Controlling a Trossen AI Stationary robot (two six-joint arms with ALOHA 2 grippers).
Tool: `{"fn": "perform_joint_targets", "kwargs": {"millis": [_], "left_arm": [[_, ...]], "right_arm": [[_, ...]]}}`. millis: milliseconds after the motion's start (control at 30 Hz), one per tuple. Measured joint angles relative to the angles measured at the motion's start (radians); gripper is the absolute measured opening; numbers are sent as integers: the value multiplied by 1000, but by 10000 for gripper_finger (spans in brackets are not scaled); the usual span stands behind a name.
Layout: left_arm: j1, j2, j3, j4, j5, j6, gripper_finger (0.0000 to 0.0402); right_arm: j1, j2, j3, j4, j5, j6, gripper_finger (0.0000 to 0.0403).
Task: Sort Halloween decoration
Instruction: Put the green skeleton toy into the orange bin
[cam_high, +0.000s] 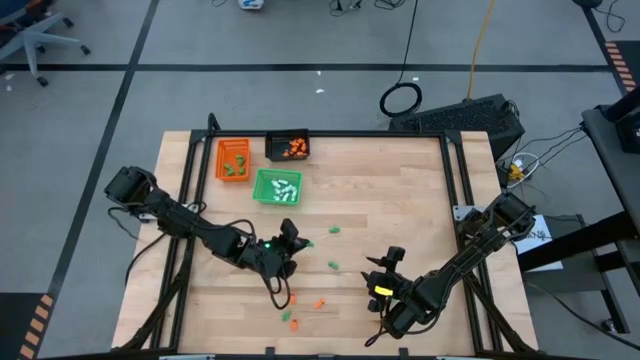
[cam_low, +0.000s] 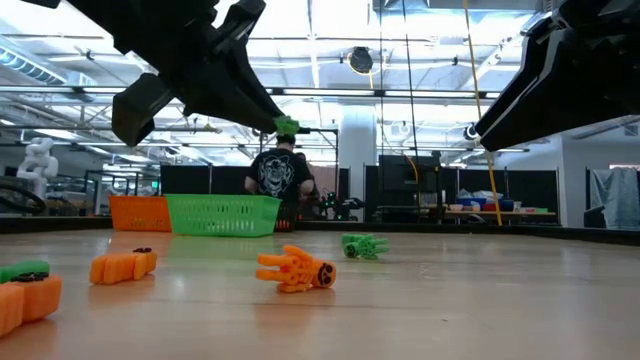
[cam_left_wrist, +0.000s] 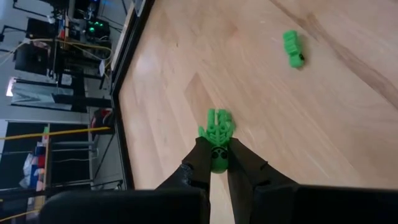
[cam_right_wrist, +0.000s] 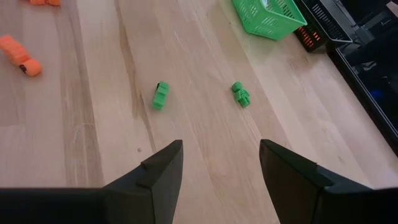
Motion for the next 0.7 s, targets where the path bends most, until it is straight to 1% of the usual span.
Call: {"fn": "perform_joint_targets", "kwargs": {"millis": [567, 700], "left_arm": [[-7, 0, 0, 8, 1, -33, 22], [-6, 0, 0, 8, 4, -71, 22]], "right_arm": [[0, 0, 0, 0, -1, 2, 196], [0, 0, 0, 0, -2, 6, 196]]}}
